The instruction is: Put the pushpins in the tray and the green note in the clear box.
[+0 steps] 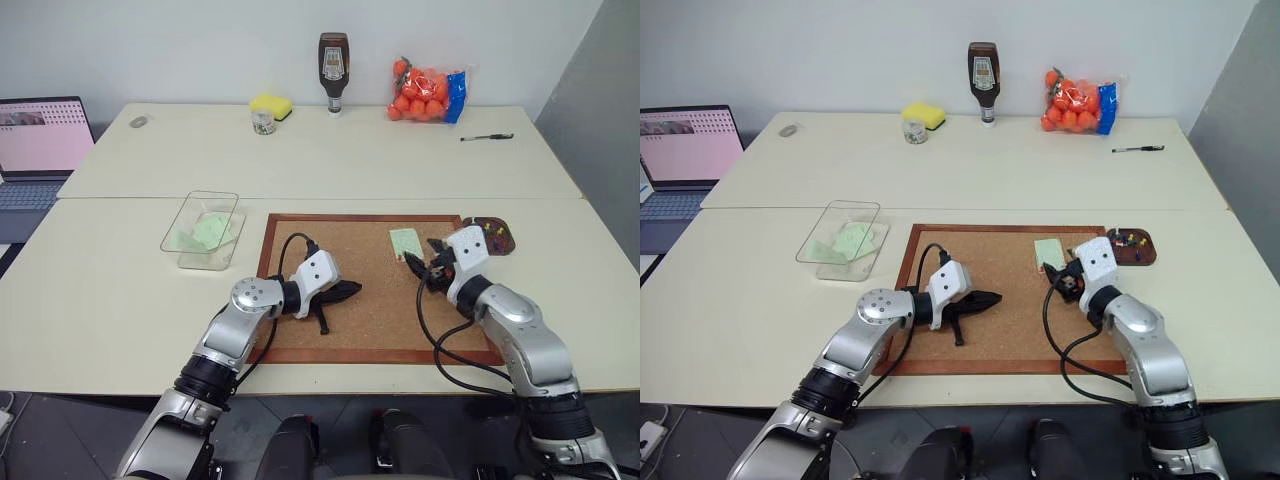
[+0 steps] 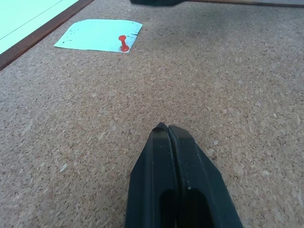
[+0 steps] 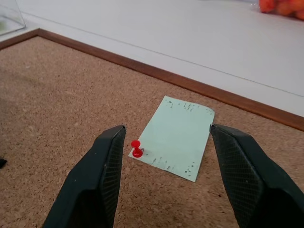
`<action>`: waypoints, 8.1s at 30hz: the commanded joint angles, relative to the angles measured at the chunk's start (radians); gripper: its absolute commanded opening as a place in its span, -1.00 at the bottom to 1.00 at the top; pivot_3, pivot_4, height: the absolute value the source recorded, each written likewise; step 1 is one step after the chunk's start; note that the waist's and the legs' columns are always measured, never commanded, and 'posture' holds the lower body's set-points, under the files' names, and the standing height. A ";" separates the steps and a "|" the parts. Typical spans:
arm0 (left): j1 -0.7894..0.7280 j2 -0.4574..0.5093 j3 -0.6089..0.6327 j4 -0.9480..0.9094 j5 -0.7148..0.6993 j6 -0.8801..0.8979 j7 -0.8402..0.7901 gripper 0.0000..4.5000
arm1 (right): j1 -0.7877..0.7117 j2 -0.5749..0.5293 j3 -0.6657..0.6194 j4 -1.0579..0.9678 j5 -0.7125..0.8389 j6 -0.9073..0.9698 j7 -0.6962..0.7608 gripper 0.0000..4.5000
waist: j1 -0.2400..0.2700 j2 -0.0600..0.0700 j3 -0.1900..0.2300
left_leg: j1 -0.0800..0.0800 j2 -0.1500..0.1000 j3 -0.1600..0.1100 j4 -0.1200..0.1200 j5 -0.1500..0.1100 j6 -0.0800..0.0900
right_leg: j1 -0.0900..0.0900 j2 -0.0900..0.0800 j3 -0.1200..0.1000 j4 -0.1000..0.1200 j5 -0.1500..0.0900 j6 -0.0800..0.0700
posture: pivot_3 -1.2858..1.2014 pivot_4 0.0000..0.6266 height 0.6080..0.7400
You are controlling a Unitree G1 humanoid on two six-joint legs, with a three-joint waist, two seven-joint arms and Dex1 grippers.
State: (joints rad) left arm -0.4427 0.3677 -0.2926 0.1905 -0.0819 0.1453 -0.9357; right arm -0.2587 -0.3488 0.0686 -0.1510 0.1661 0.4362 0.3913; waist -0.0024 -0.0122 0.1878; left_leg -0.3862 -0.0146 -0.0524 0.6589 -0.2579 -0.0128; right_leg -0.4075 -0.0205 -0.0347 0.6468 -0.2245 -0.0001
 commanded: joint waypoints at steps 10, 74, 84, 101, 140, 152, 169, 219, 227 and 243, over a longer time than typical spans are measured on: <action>0.015 0.009 -0.022 0.017 0.022 0.017 -0.007 -1.00 | -0.095 0.026 0.042 0.153 -0.072 -0.087 0.019 0.25 | 0.000 0.000 0.000 | 0.000 0.000 0.000 0.000 0.000 0.000 | 0.000 0.000 0.000 0.000 0.000 0.000 | 0.03 -0.52 1.00; -0.336 -0.032 0.125 0.324 0.003 -0.391 -0.031 0.78 | -0.116 -0.033 -0.025 -0.267 0.130 0.209 0.154 -1.00 | 0.002 -0.001 0.001 | -0.007 0.001 0.000 0.001 0.000 0.000 | -0.005 0.001 -0.002 -0.001 0.000 0.000 | 0.03 -0.52 1.00; -0.387 -0.059 0.085 0.442 0.051 -0.574 -0.075 0.78 | -0.139 -0.018 -0.047 -0.341 0.243 0.357 0.125 -1.00 | 0.001 -0.001 0.001 | -0.009 0.001 0.000 0.001 0.000 0.000 | -0.007 0.001 -0.002 0.000 0.000 0.000 | 0.03 -0.52 1.00; -0.416 -0.086 0.062 0.580 0.082 -0.696 -0.107 -0.21 | -0.157 0.016 -0.055 -0.370 0.346 0.431 0.069 -1.00 | 0.000 -0.001 0.001 | -0.010 0.001 0.001 0.002 0.000 0.000 | -0.007 0.001 -0.003 0.001 0.000 0.000 | 0.03 -0.52 1.00; -0.360 -0.037 0.024 0.619 0.225 -0.916 -0.003 -0.99 | -0.128 0.024 -0.143 -0.404 0.401 0.436 -0.038 -1.00 | 0.001 -0.001 0.001 | -0.010 0.001 0.001 0.003 0.000 0.000 | -0.007 0.001 -0.002 0.002 0.001 0.000 | 0.03 -0.52 1.00; -0.279 -0.032 0.089 0.347 0.093 -0.587 0.018 -0.99 | -0.062 -0.171 -0.245 -0.130 0.177 0.314 -0.106 -1.00 | 0.000 -0.001 0.001 | -0.009 0.001 0.002 0.003 0.000 0.000 | -0.007 0.001 -0.001 0.003 0.001 0.000 | 0.03 -0.52 1.00; -0.185 -0.017 0.075 0.123 0.093 -0.424 0.047 -1.00 | -0.332 -0.134 -0.209 0.564 -0.038 -0.081 -0.139 -0.89 | -0.002 -0.001 0.001 | -0.006 0.004 0.011 0.003 0.000 0.000 | -0.007 0.004 0.002 0.003 0.003 -0.003 | 0.03 -0.52 1.00; -0.105 0.306 0.521 -0.179 -0.022 0.680 0.466 -1.00 | -0.479 -0.006 0.184 0.106 0.137 0.019 0.456 0.74 | -0.022 -0.010 0.004 | 0.002 0.008 0.022 0.003 0.000 0.000 | -0.013 0.009 0.023 0.011 0.007 0.001 | 0.03 -0.52 1.00; -0.171 0.328 0.521 -0.076 -0.055 0.846 0.464 -1.00 | -0.484 0.006 0.206 0.113 0.121 0.019 0.494 0.74 | -0.022 -0.011 0.004 | 0.000 0.007 0.023 0.003 0.000 0.000 | -0.014 0.006 0.023 0.010 0.007 0.001 | 0.03 -0.52 1.00; -0.212 0.353 0.494 -0.053 -0.017 0.719 0.540 0.31 | -0.451 0.002 0.211 0.065 0.117 0.041 0.498 0.76 | -0.024 -0.011 0.004 | 0.001 0.007 0.023 0.002 0.000 -0.001 | -0.014 0.006 0.024 0.012 0.007 0.001 | 0.03 -0.52 1.00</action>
State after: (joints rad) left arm -0.6335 0.7021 0.2013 0.1874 -0.1222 0.9234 -0.4166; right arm -0.7121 -0.3467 0.2823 -0.0331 0.2861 0.4766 0.8914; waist -0.0264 -0.0237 0.1920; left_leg -0.3850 -0.0074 -0.0290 0.6614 -0.2583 -0.0133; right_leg -0.4220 -0.0148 -0.0108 0.6585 -0.2176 0.0009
